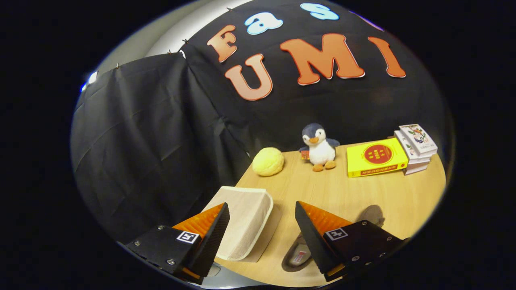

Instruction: Open the storage box then place both shoes into the box .Put the left shoe in first, then the right shoe, with the right side of both shoes facing outward in a uniform manner.

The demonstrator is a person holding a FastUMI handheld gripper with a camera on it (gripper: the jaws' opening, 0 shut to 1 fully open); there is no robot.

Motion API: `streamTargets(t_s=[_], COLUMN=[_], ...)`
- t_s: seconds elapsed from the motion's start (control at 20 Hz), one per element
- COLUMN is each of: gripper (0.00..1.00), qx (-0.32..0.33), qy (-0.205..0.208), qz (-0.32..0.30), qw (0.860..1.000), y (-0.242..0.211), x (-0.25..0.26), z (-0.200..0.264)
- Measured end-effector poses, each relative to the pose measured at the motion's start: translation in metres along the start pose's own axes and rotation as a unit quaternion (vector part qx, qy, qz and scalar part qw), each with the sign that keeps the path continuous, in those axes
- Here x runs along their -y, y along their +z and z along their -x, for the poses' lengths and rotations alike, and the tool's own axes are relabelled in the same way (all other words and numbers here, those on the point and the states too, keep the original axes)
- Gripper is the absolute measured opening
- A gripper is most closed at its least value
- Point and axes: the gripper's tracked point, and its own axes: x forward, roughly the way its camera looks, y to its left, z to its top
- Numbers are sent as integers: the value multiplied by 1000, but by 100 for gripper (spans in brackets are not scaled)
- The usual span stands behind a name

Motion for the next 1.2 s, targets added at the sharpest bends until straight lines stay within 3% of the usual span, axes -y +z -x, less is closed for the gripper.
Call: streamTargets(t_s=[0.55, 1.0, 1.2], gripper=[97, 96, 82], qx=[-161, -182, -168], qy=[72, 146, 167], qz=[-83, -140, -167], qw=[981, 962, 957], y=[-106, -133, -113], x=[-17, -32, -38], z=[-77, -98, -81])
